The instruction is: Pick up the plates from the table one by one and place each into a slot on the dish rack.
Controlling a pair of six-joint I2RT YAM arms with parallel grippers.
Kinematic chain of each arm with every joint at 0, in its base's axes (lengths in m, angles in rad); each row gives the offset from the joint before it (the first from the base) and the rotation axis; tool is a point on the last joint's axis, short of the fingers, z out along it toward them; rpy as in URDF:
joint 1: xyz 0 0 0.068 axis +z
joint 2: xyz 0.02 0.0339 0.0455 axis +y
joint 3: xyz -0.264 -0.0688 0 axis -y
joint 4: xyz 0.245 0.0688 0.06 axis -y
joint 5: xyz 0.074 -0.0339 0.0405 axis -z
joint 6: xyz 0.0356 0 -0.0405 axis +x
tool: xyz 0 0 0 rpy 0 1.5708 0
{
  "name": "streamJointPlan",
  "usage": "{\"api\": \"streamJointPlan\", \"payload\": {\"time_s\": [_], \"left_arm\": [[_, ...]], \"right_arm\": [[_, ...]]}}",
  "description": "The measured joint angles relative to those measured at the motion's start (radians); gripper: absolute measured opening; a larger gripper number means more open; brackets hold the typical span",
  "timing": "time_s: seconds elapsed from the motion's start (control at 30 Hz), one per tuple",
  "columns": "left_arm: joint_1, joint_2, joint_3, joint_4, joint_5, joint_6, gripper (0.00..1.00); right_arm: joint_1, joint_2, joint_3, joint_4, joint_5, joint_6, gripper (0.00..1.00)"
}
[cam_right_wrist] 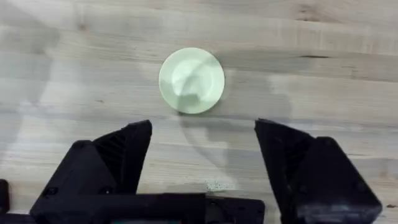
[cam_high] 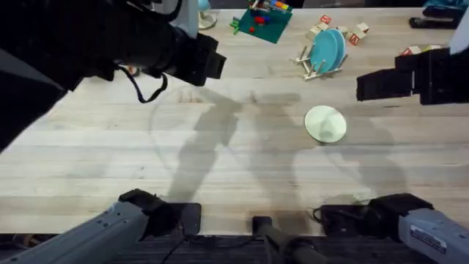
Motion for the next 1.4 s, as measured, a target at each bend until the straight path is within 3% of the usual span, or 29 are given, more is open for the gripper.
{"api": "streamJointPlan", "payload": {"time_s": [0.23,0.5,0.73,0.9,1.4], "left_arm": [[0.0,0.0,0.0,0.005,0.158,-0.001,0.042],[0.027,0.005,-0.005,0.114,0.478,-0.013,0.043],[0.027,0.106,-0.053,0.187,0.685,-0.028,0.043],[-0.006,0.215,-0.066,0.242,0.731,-0.043,0.043],[-0.201,0.468,-0.067,0.537,0.794,-0.191,0.044]], "right_arm": [[0.0,0.0,0.0,0.0,0.0,0.0,0.995],[0.0,0.0,0.0,-0.025,0.0,0.0,0.995],[0.0,0.0,0.0,-0.026,0.0,0.0,0.995],[0.0,0.0,0.0,-0.026,0.0,0.0,0.995],[0.0,0.0,0.0,-0.024,0.0,0.0,0.995]]}}
